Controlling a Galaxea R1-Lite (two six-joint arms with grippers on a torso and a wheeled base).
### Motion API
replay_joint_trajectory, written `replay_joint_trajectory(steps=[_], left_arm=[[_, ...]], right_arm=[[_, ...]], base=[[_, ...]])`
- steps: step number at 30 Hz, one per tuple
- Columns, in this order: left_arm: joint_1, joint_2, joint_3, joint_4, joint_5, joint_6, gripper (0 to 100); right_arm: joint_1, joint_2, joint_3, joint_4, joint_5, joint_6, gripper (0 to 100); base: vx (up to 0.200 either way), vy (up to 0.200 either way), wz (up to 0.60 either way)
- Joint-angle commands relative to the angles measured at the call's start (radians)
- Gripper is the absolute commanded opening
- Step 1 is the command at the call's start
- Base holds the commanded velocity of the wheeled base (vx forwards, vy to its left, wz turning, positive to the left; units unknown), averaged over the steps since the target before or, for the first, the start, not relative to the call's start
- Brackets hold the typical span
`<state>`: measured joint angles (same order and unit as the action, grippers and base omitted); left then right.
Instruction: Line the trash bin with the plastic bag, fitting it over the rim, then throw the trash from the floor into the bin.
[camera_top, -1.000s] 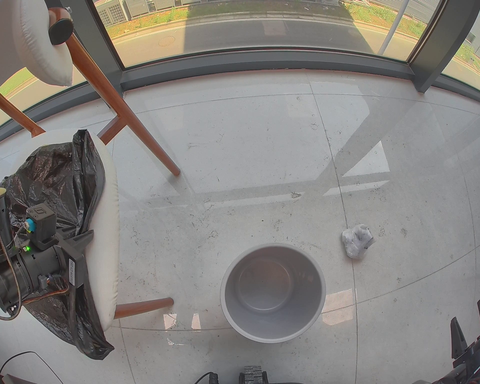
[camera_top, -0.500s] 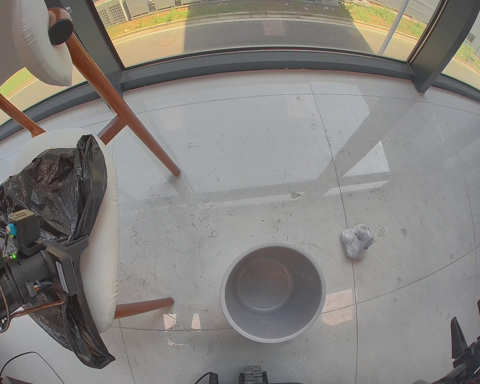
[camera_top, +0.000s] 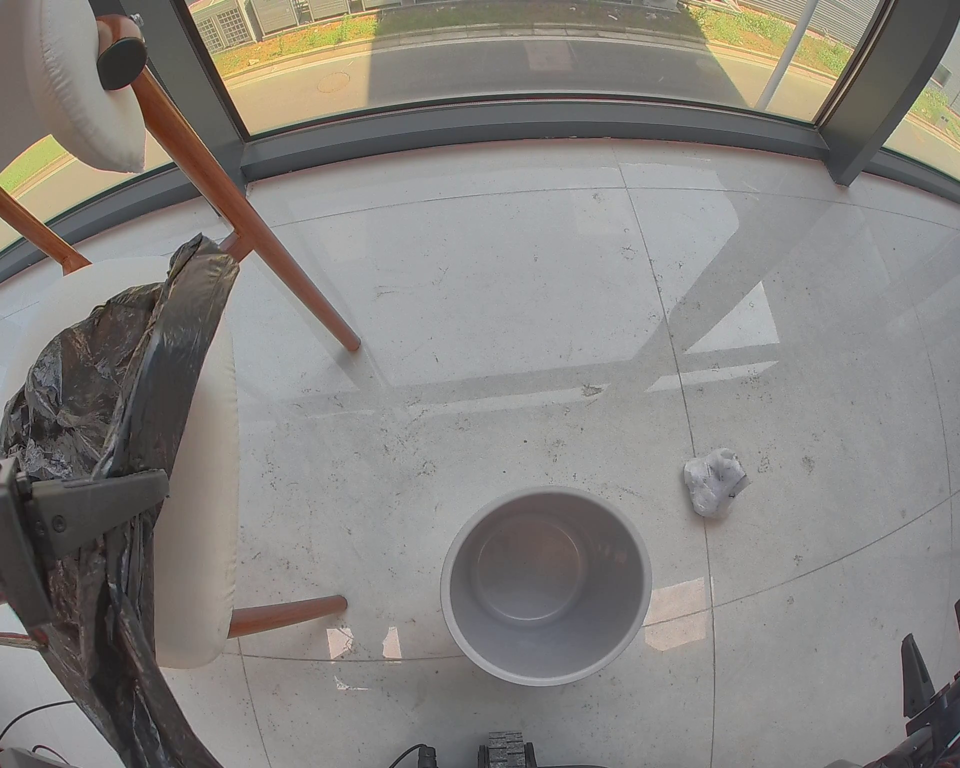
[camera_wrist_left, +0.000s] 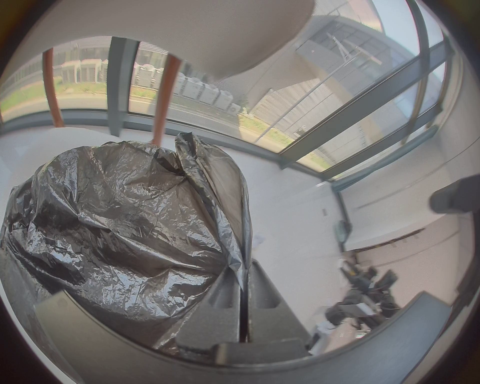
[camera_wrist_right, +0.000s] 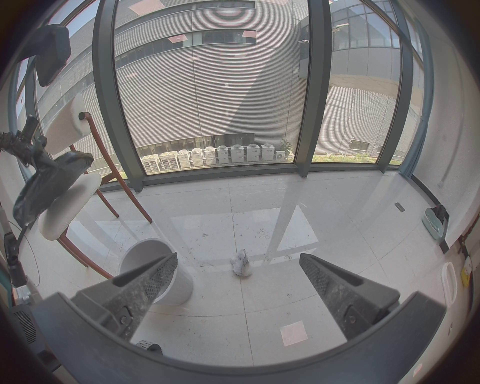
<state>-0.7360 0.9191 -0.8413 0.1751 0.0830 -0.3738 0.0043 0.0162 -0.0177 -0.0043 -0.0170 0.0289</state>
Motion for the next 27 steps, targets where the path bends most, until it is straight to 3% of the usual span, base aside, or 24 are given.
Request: replay_joint_trajectory(steps=[1, 5, 10, 14, 22, 27], left_arm=[[-0.168, -0.039, -0.094, 0.020, -0.014, -0.083, 0], [-0.217, -0.036, -0.104, 0.017, -0.015, -0.108, 0], [-0.362, -0.028, -0.116, 0.017, -0.015, -0.108, 0], [-0.407, 0.038, -0.142, 0.006, -0.015, -0.106, 0], [-0.508, 0.208, -0.197, -0.140, -0.014, -0.108, 0], [-0.623, 0.294, -0.220, -0.141, -0.014, -0.128, 0]], right_arm=[[0.000, -0.010, 0.018, 0.000, 0.000, 0.000, 100], [0.000, -0.010, 0.018, 0.000, 0.000, 0.000, 100], [0.000, -0.010, 0.018, 0.000, 0.000, -0.001, 100], [0.000, -0.010, 0.018, 0.000, 0.000, -0.001, 100], [0.000, -0.010, 0.018, 0.000, 0.000, 0.000, 100], [0.000, -0.010, 0.018, 0.000, 0.000, 0.000, 100]], base=[[0.000, 0.000, 0.00], [0.000, 0.000, 0.00], [0.000, 0.000, 0.00], [0.000, 0.000, 0.00], [0.000, 0.000, 0.00], [0.000, 0.000, 0.00]])
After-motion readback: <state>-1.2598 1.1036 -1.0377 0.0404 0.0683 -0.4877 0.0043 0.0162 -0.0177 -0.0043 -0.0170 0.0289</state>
